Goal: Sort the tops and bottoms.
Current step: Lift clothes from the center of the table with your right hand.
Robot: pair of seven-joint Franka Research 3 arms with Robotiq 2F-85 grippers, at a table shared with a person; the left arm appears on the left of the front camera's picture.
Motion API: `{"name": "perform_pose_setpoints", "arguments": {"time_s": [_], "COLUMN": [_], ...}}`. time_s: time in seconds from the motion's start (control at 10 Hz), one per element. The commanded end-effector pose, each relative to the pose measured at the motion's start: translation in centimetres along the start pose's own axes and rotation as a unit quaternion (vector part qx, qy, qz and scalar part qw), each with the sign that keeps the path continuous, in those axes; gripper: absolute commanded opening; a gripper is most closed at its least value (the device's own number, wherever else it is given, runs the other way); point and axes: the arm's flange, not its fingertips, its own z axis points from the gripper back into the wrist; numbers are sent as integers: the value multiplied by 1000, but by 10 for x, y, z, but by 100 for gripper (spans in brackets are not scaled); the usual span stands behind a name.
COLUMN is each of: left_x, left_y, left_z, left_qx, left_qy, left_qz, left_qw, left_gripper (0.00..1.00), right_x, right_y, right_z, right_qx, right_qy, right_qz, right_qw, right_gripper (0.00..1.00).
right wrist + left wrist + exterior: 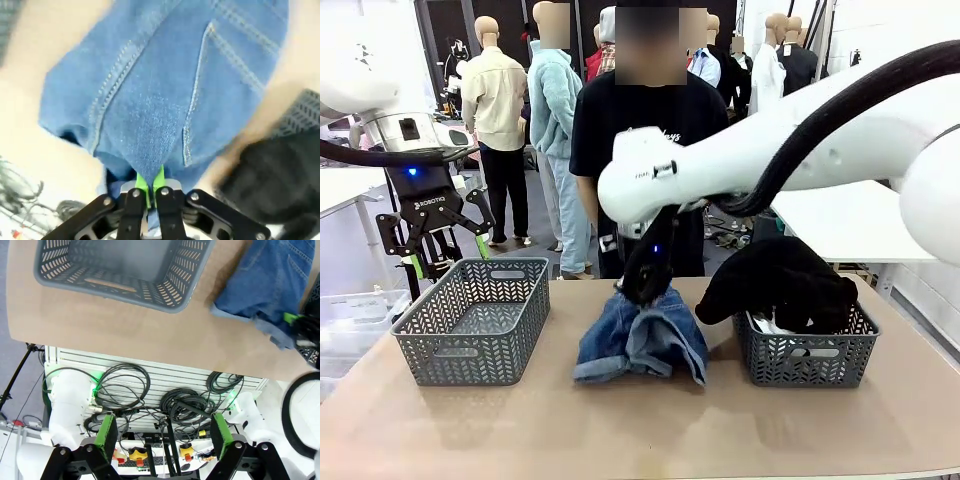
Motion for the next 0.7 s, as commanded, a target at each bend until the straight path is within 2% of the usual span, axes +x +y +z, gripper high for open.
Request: {"name": "perform_pose_setpoints", "arguments": {"time_s": [0.0,0.3,0.5,0.6], "left_x": [-1,-1,-1,-1], "left_y": [2,2,2,2], "left_z": [2,2,2,2], "left_qx": [-2,-2,-2,-2], "left_qy": [4,4,4,4], "left_qz": [-1,-1,-1,-1], "left_qw": [1000,1000,1000,1000], "left_gripper": [96,96,96,96], "right_x": [1,6,-2,-9], "right_y": [17,49,65,60], "right_z": [62,139,163,159], "right_qx": [-94,-147,-165,-153], "right_qy": [-47,-104,-133,-144], "right_qz": [-4,21,33,37], "right_qw": [995,983,977,977], "right_gripper": [0,0,0,0]}}
